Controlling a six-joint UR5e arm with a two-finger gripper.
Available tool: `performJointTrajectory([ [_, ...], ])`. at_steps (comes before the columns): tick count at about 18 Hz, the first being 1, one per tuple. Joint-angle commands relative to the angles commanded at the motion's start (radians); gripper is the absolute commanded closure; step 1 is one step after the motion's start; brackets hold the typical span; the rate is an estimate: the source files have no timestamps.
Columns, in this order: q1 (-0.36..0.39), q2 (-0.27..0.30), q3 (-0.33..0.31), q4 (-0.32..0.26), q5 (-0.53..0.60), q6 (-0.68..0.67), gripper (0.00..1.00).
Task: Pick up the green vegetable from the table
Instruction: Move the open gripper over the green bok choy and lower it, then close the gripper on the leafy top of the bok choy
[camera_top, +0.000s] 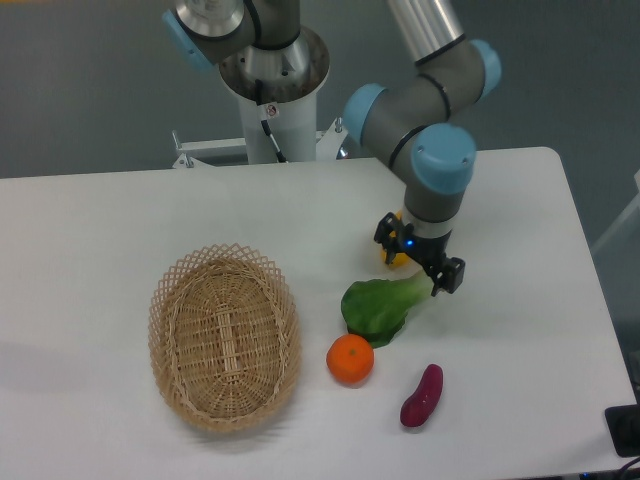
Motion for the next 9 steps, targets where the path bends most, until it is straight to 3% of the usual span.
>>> performJointTrajectory([
  [6,-0.003,-0.021,-0.006,0.009,0.005,0.008,0.0],
  [9,-0.003,-0.028,-0.021,0.057,0.005,0.011,0.0],
])
